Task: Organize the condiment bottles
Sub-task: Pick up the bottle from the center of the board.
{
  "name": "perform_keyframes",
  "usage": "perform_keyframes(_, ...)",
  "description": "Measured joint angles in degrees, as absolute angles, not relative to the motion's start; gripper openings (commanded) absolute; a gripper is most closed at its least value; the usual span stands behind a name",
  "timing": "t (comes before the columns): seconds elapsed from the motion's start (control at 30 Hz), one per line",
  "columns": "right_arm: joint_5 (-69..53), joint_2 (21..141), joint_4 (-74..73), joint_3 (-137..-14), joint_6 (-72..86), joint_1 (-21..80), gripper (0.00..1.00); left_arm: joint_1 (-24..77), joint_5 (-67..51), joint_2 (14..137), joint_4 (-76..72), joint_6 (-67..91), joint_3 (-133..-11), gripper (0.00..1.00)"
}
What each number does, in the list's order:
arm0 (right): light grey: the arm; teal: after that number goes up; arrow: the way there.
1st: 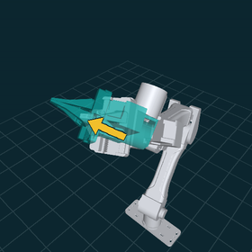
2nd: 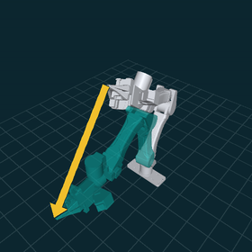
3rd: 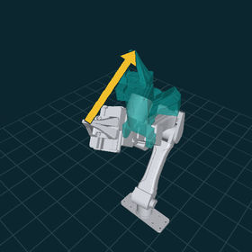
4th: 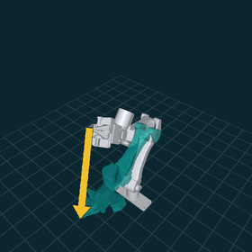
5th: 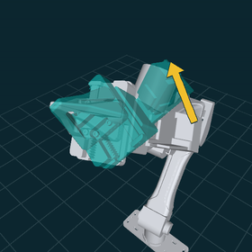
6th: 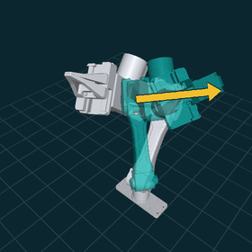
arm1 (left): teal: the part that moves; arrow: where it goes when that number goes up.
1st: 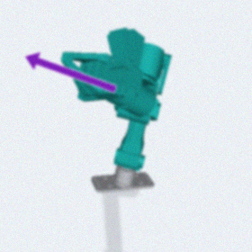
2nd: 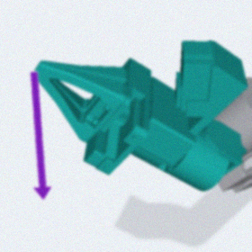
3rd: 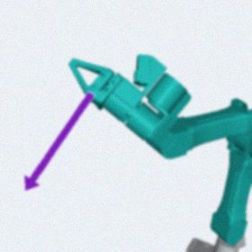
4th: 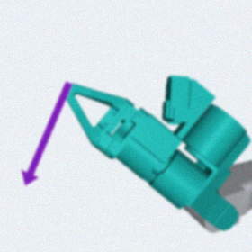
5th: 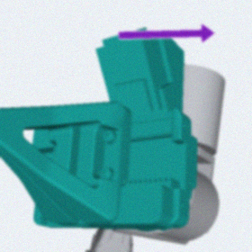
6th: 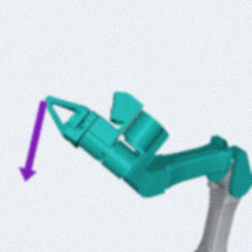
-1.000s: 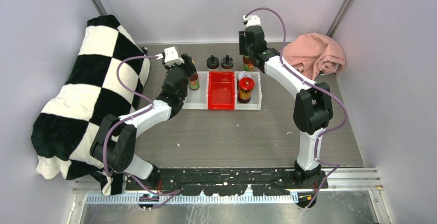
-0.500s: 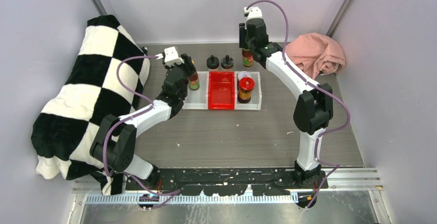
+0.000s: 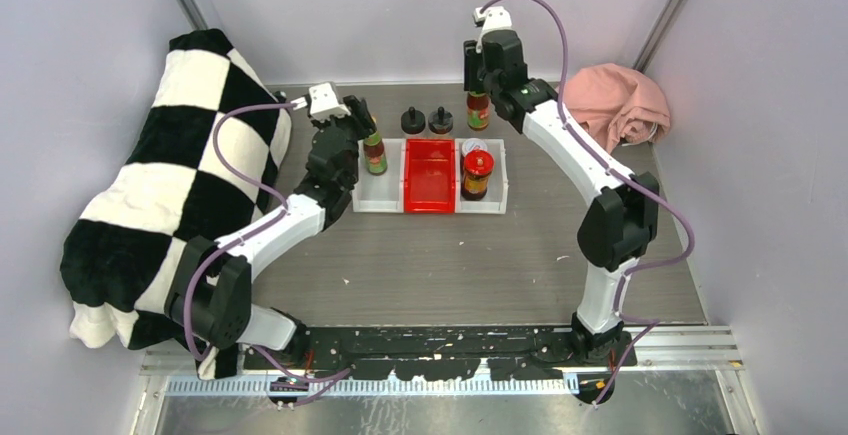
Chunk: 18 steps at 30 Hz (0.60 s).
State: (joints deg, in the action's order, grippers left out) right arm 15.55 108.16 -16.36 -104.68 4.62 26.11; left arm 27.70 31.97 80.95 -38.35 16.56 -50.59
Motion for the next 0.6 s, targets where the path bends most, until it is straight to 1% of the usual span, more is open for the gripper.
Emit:
perform_keyframes(0.33,14.0,100.6,-16.4,-104.7,4.9,27.2,0.01,27.7,32.0,78.9,-36.7,16.1,-50.7,0.49)
perform_keyframes(0.6,13.4,98.1,-16.8,-104.7,5.1,29.3,0.01,27.7,32.0,78.7,-35.2,16.1,-51.1,0.48)
